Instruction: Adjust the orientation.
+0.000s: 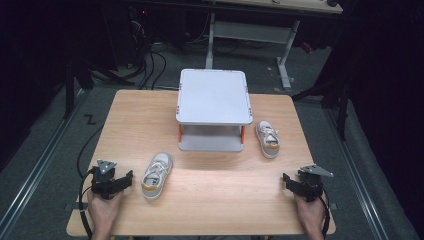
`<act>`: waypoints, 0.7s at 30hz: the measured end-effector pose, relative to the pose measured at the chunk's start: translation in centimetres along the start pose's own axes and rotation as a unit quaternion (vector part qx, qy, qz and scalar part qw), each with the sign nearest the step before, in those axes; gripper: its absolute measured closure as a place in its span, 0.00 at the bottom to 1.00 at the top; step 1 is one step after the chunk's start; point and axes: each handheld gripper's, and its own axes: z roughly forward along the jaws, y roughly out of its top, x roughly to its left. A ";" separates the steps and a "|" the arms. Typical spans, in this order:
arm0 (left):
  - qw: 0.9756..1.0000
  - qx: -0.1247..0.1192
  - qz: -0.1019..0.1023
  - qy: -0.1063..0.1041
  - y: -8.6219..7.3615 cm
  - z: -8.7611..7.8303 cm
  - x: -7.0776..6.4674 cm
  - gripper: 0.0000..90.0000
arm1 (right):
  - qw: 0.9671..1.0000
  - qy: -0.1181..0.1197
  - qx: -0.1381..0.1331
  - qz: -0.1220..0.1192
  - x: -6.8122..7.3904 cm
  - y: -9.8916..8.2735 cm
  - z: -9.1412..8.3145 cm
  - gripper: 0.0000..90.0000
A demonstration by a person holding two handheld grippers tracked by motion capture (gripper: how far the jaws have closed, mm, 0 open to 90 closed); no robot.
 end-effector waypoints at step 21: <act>1.000 -0.009 -0.026 -0.012 -0.1 -0.2 0.5 0.34 | 1.000 0.001 0.001 0.000 0.0 0.0 0.0 0.39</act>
